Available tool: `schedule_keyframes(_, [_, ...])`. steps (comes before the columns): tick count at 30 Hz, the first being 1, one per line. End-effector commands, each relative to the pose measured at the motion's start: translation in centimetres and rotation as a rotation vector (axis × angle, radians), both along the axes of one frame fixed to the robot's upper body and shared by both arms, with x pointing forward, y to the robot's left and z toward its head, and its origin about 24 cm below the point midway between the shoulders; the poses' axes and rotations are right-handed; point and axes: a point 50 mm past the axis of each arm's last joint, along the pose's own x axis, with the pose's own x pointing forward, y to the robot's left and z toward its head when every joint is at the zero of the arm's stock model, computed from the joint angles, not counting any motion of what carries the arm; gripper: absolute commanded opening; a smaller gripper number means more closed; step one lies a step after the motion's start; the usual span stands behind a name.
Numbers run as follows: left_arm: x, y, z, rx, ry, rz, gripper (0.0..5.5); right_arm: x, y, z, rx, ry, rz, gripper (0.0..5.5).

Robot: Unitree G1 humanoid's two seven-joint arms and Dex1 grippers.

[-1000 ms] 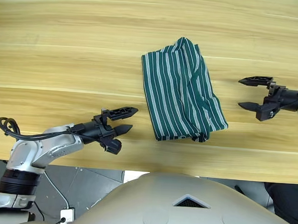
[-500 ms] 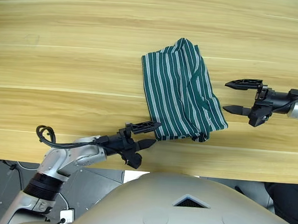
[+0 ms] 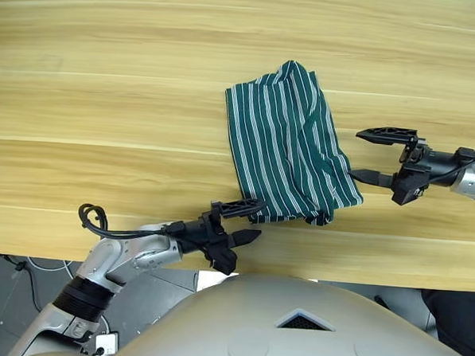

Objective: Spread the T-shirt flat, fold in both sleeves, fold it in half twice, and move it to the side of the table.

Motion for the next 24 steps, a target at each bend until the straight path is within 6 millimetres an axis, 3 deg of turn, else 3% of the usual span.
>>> schedule_keyframes(1, [-1.0,2.8,-3.7,0.331,0.138,0.008,4.99,0.2,0.3,0.2,0.011,-0.01,0.001,4.86])
schedule_keyframes(15, [0.1,2.9,-3.3,0.466,0.132,-0.102,4.99,0.0,1.0,0.1,0.048,-0.014,0.014,4.86])
schedule_keyframes(24, [0.7,4.2,-2.8,0.531,0.152,-0.095,4.99,-0.1,1.2,0.0,0.061,-0.015,0.014,4.86])
